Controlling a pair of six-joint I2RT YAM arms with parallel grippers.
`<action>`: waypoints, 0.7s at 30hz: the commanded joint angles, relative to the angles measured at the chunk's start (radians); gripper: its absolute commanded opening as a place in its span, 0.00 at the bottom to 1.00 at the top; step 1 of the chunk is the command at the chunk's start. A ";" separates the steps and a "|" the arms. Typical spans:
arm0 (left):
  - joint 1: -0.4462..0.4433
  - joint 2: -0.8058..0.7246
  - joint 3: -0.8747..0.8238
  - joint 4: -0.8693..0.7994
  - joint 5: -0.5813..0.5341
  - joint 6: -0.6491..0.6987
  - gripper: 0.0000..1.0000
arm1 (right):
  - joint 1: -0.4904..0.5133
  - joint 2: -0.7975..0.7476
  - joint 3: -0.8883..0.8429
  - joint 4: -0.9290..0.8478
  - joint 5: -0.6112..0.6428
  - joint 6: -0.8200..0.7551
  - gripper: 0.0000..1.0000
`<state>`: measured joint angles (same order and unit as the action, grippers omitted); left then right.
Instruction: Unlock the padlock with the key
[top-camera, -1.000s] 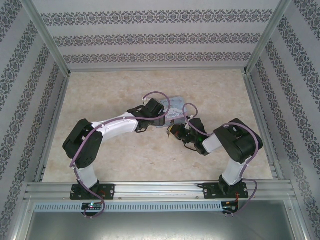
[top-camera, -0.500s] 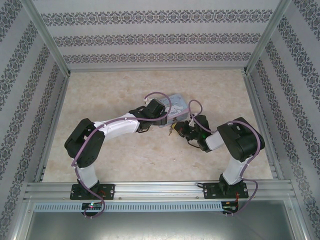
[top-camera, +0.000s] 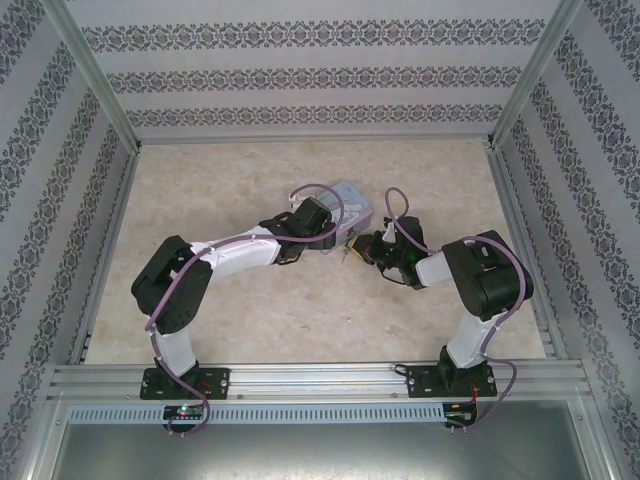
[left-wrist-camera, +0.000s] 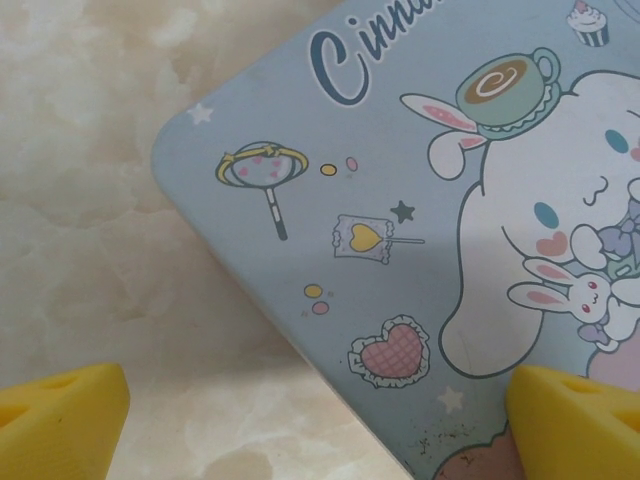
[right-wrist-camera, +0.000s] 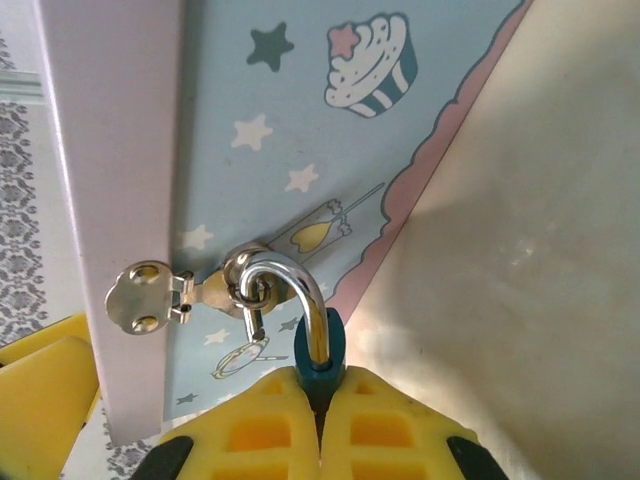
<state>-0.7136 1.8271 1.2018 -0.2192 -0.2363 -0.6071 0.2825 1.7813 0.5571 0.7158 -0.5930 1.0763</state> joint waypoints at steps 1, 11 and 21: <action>-0.009 0.078 -0.047 -0.230 0.006 0.040 0.96 | -0.038 -0.002 0.051 -0.148 0.040 -0.102 0.00; -0.009 0.091 -0.033 -0.249 0.018 0.044 0.95 | -0.039 0.007 0.079 -0.258 0.087 -0.185 0.00; -0.009 0.106 -0.027 -0.249 0.031 0.047 0.91 | -0.039 0.007 0.107 -0.237 0.132 -0.171 0.00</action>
<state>-0.7139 1.8492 1.2297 -0.2226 -0.2111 -0.6067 0.2745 1.7813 0.6464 0.5201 -0.5671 0.9051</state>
